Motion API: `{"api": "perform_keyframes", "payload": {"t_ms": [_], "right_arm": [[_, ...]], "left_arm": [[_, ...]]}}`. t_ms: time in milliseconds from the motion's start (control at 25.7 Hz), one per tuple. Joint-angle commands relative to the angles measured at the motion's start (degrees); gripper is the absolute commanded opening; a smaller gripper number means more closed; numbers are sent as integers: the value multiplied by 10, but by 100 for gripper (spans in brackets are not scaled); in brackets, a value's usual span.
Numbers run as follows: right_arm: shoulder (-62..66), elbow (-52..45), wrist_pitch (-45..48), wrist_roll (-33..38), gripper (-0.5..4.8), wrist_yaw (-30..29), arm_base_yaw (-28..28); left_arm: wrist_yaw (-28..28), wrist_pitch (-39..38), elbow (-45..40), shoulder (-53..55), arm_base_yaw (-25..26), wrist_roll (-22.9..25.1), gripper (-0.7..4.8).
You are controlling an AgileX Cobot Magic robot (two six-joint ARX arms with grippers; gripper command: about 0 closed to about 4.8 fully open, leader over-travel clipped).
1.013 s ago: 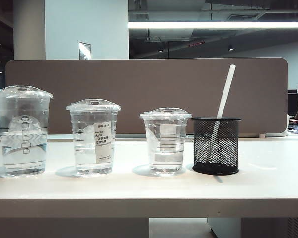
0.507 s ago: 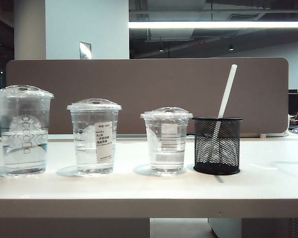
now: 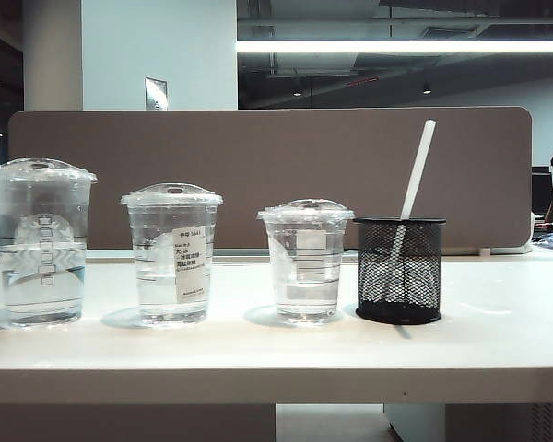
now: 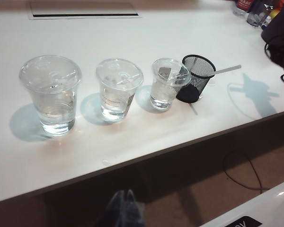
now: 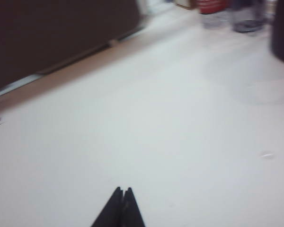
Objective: Pick up the straw and insert it into the medium coffee cup.
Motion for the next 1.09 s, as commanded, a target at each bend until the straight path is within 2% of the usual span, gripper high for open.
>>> {"api": "perform_keyframes", "payload": {"t_ms": [39,273,351,468,507,584,662,818,974,1091], "right_arm": [[-2,-49,99,3,-6,4,44],[-3,-144,195,2,-7,17,144],[-5,-180,227,2,-6,16,197],[-5,-192,230,2,1,8,225],[-5,-193,229,2,16,-7,234],[-5,-193,229,-14,78,-52,252],[-5,-193,229,-16,121,-60,271],[-5,-192,231,-61,125,-59,308],[-5,-192,242,-106,215,-59,334],[-5,-189,262,-114,226,-61,335]], "left_arm": [[2,4,1,0,0,-1,-4],[6,4,1,0,0,-1,-4],[7,4,1,0,1,-1,-4],[4,4,1,0,0,-1,-4],[3,4,1,0,0,-1,-4],[7,4,1,0,0,-1,-4],[6,4,1,0,0,-1,-4],[6,4,1,0,0,-2,-4],[6,4,1,0,0,-2,-4],[5,4,1,0,0,-1,-4]]}}
